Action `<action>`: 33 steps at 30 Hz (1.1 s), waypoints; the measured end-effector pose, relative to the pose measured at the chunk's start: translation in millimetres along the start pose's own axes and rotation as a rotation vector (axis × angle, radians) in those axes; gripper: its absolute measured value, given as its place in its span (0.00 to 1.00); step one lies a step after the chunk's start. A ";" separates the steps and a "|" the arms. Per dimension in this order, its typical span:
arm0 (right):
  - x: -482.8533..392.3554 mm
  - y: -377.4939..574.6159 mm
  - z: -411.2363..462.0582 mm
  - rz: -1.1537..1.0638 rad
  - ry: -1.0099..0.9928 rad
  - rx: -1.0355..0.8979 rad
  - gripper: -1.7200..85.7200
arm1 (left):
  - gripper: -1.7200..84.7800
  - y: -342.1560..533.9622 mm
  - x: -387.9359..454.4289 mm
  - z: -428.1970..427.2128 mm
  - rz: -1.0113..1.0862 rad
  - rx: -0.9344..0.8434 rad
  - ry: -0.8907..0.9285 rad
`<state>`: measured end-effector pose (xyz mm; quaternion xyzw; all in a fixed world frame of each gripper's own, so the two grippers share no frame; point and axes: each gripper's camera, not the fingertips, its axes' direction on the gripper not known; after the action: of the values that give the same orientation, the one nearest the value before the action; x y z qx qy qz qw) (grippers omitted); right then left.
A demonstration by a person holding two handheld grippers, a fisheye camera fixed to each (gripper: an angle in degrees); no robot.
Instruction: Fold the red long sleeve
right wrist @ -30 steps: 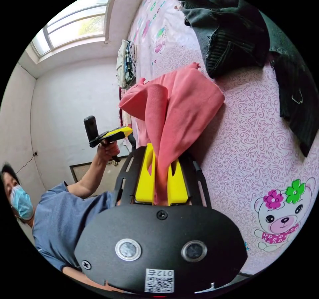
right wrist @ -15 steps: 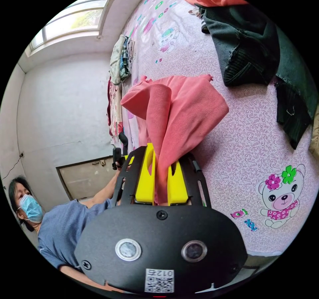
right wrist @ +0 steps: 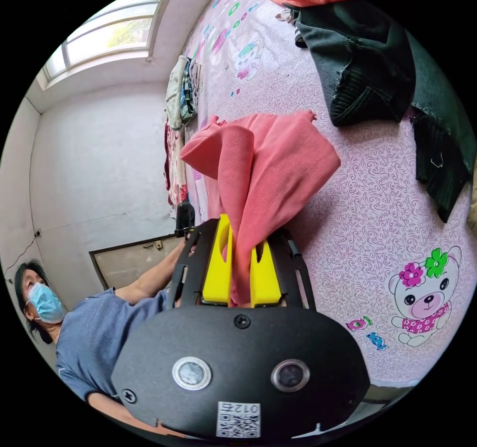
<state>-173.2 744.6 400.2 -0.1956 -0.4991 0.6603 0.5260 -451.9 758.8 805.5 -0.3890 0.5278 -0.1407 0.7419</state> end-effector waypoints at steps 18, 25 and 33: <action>-118.2 -130.3 71.1 -0.192 -0.258 0.098 0.02 | 0.12 -44.5 164.9 -257.7 0.253 0.065 -0.117; -235.5 -314.7 118.0 -0.394 -0.343 0.250 0.02 | 0.11 -160.1 271.7 -442.8 0.398 0.165 -0.356; -232.7 -494.2 257.4 -0.328 -0.376 0.316 0.02 | 0.09 -283.4 263.7 -589.9 0.244 0.210 -0.552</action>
<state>-41.9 395.4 875.0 0.0976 -0.5039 0.6607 0.5478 -814.8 156.2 750.7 -0.2673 0.3317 0.0067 0.9047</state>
